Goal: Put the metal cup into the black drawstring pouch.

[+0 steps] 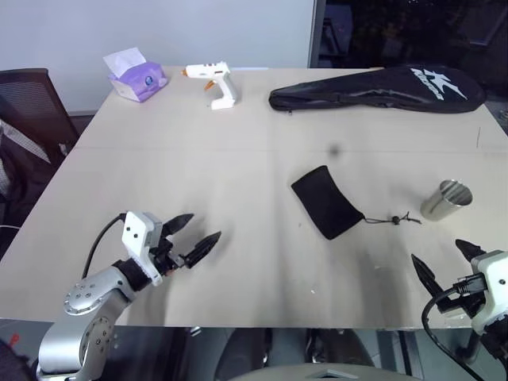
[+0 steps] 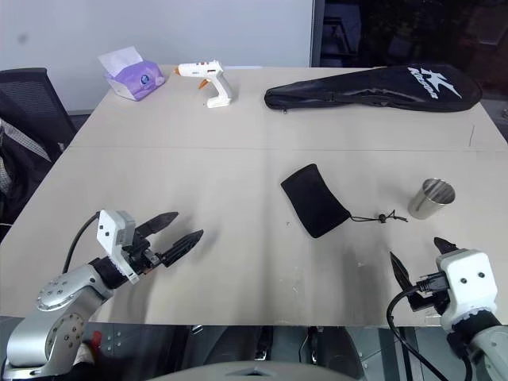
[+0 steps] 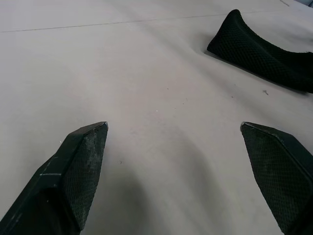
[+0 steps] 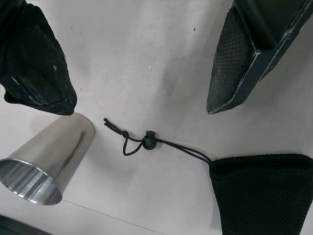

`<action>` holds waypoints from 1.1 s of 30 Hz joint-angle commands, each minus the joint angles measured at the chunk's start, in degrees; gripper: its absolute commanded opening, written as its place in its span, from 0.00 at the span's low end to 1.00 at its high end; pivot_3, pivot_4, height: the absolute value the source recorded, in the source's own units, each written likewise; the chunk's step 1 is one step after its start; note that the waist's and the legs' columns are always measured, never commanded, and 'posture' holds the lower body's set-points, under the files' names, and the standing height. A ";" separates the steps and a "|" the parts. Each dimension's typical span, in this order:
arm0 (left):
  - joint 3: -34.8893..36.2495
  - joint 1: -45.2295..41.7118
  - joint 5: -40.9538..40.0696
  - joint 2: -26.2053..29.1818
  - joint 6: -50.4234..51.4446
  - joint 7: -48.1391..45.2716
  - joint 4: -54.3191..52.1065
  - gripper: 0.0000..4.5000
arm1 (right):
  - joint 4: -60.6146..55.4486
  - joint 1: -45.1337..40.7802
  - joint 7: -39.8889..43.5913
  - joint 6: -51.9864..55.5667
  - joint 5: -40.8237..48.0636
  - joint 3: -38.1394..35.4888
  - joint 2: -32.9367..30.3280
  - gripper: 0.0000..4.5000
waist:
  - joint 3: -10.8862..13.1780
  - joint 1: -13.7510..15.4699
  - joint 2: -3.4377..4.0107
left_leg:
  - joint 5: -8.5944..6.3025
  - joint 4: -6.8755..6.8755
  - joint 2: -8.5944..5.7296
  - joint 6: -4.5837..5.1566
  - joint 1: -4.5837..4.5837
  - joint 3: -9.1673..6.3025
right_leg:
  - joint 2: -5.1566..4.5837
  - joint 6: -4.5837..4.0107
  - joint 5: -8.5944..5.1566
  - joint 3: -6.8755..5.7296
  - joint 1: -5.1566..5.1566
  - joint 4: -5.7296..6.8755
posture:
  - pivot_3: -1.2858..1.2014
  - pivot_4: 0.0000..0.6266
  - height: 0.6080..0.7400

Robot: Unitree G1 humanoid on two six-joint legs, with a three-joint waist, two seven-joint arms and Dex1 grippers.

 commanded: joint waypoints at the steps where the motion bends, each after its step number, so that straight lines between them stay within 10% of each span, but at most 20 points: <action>1: 0.90 -1.61 -1.82 0.65 -0.30 -1.02 -0.80 1.00 | 0.10 -0.42 0.85 -2.12 0.43 -0.67 -0.48 0.99 | 0.00 0.00 0.00 | 0.00 0.00 0.00 0.00 0.00 0.00 | 0.00 0.00 0.00 0.00 0.00 0.00 | 0.52 0.24 1.00; 11: -2.53 -17.21 -8.78 3.65 12.23 2.49 -4.30 1.00 | -3.09 -6.08 2.71 -0.49 4.55 3.16 -3.01 0.99 | 0.03 0.04 0.02 | 0.12 0.00 -0.02 -0.20 0.00 0.00 | 0.01 0.01 0.01 -0.03 0.01 0.00 | 0.52 0.24 1.00; 17: -16.84 -42.94 -9.51 9.47 30.30 -0.47 0.58 1.00 | -5.83 1.48 9.27 -4.12 6.16 -0.77 -6.16 0.99 | 0.10 0.61 -0.12 | 0.14 0.06 -0.09 -0.23 -0.03 -0.12 | 0.05 0.05 0.01 -0.18 0.13 -0.01 | 0.52 0.24 1.00; 33: -55.18 -71.79 12.29 -10.51 31.10 -10.20 23.92 1.00 | -8.07 12.45 0.65 -13.76 -1.11 1.92 1.26 0.99 | 0.14 0.07 -0.08 | 0.16 0.22 -0.10 -0.27 -0.06 -0.14 | 0.25 0.07 -0.02 0.12 0.04 0.11 | 0.52 0.24 1.00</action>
